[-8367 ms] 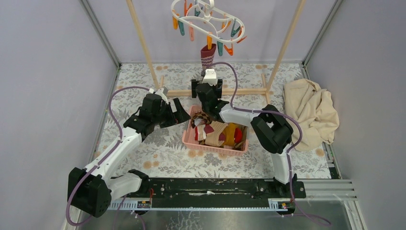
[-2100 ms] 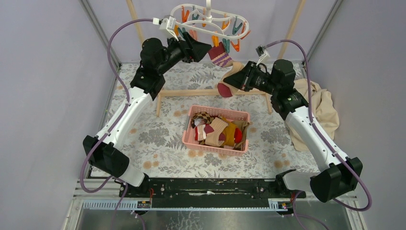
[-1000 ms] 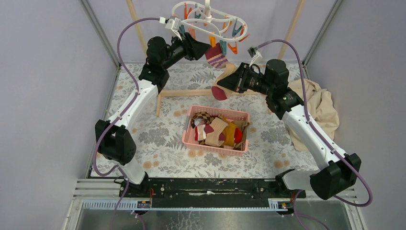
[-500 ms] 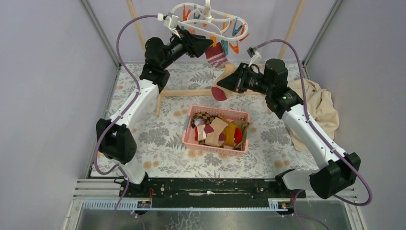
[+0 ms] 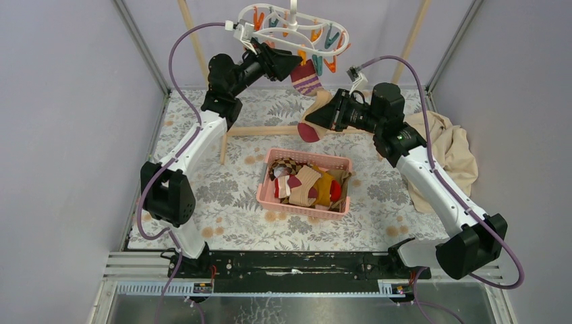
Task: Remove the socks clipped to the hanger
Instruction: Remove the sock from the hanger.
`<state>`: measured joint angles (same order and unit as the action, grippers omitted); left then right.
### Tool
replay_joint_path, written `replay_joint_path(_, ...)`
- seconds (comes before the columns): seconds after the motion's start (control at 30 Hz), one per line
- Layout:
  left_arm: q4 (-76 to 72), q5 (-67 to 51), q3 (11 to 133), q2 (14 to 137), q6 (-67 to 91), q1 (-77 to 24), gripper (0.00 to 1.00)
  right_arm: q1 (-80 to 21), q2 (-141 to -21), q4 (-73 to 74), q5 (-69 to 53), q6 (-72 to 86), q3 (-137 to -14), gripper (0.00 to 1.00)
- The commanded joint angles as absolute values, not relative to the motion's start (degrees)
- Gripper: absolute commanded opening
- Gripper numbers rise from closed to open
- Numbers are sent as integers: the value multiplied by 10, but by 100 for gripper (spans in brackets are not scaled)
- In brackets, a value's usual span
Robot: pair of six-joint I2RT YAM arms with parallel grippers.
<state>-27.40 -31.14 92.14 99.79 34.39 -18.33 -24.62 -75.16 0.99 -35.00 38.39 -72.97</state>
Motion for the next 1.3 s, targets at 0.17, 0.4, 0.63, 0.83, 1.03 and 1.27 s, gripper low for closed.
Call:
replay_joint_path(0.17, -351, -326, 923, 1013, 357, -184, 70, -252, -757, -10, -358, 376, -757, 0)
replay_joint_path(0.4, -347, -319, 921, 1017, 345, -189, 71, -258, -754, -7, -360, 376, -756, 0)
replay_joint_path(0.63, -329, -305, 930, 1017, 323, -202, 75, -267, -750, -4, -355, 374, -752, 0)
replay_joint_path(0.83, -309, -290, 942, 1022, 301, -217, 77, -274, -746, -4, -352, 373, -747, 0)
replay_joint_path(1.03, -317, -283, 942, 1024, 306, -218, 77, -276, -742, -4, -352, 369, -743, 0)
replay_joint_path(1.27, -325, -286, 951, 1029, 312, -213, 74, -276, -738, 10, -353, 368, -736, 0)
